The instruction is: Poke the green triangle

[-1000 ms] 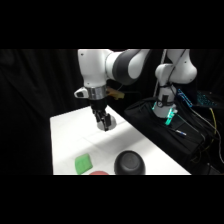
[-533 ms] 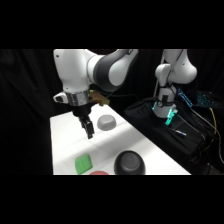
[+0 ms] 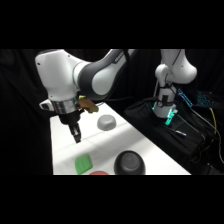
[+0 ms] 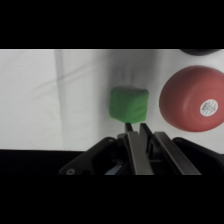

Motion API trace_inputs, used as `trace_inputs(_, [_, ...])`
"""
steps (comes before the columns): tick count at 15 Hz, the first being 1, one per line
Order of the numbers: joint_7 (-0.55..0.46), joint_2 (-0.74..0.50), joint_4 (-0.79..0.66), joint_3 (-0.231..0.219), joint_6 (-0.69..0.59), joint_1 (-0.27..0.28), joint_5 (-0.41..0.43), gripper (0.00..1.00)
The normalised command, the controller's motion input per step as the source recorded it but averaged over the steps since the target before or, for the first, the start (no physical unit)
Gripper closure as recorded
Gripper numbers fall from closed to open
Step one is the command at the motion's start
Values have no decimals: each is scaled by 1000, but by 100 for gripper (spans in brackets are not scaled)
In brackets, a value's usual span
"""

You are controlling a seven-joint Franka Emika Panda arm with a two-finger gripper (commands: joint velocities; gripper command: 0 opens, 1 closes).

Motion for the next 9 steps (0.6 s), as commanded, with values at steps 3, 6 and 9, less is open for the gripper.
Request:
trace_inputs(3, [-30, 277, 317, 19, -60, -33, 78, 98])
trace_inputs(6, [-84, 269, 249, 49, 58, -65, 117, 96])
trace_inputs(9, [-146, 298, 284, 92, 109, -92, 154, 97])
